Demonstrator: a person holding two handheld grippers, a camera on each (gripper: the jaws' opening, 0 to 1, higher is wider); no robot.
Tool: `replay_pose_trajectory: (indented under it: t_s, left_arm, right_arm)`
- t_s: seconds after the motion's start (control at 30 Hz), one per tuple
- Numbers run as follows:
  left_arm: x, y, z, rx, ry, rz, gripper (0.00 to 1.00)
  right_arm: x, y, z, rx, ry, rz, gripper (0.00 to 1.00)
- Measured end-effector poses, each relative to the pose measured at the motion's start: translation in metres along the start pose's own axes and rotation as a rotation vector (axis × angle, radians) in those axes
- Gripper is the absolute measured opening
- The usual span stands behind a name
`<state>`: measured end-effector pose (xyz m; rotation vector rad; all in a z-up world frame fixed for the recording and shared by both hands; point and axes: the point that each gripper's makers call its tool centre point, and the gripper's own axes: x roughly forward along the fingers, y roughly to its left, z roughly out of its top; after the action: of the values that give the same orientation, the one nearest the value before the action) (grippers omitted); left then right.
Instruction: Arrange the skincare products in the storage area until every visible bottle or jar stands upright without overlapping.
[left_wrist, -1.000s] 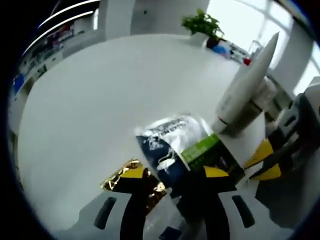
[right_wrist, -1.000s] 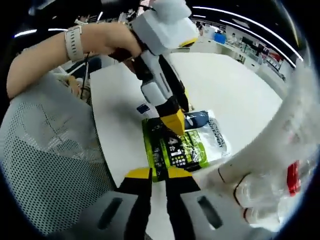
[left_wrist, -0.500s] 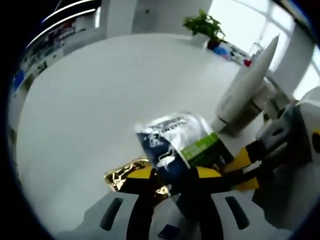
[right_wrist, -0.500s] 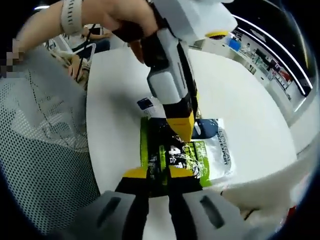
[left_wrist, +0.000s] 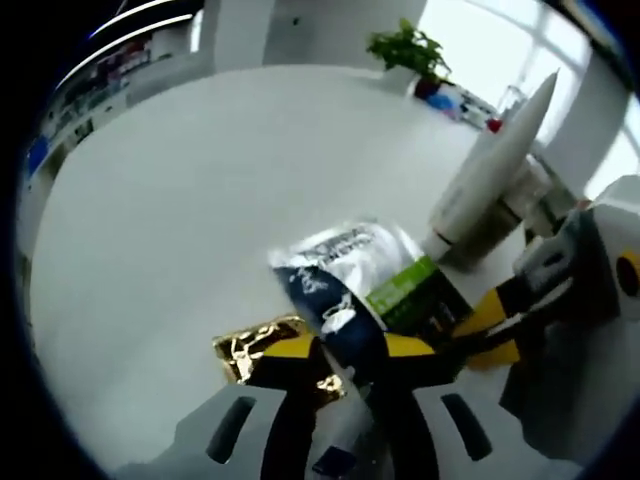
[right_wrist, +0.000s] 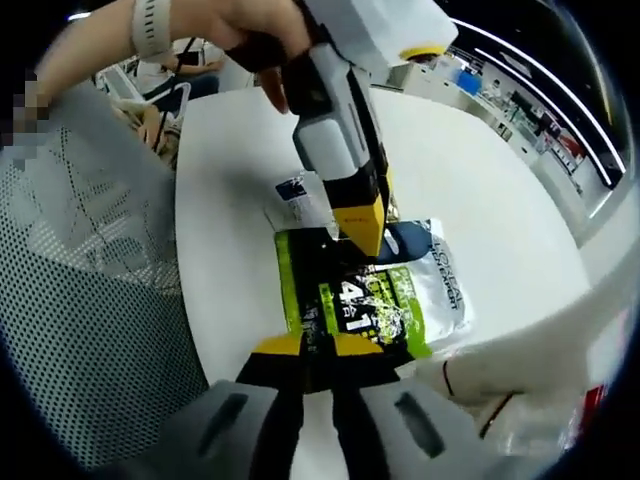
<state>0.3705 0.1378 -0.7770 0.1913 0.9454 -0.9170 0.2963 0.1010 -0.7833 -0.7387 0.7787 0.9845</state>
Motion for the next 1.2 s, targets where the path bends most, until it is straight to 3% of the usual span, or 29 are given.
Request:
replay_pose_trajectory:
  t_s: [0.4, 1.2]
  left_arm:
    - [0.0, -0.002, -0.003, 0.011, 0.023, -0.01, 0.16]
    - [-0.003, 0.0, -0.007, 0.008, 0.036, -0.005, 0.13]
  right_arm:
    - [-0.009, 0.001, -0.015, -0.025, 0.032, -0.003, 0.07]
    - [-0.009, -0.004, -0.017, -0.009, 0.022, -0.027, 0.05]
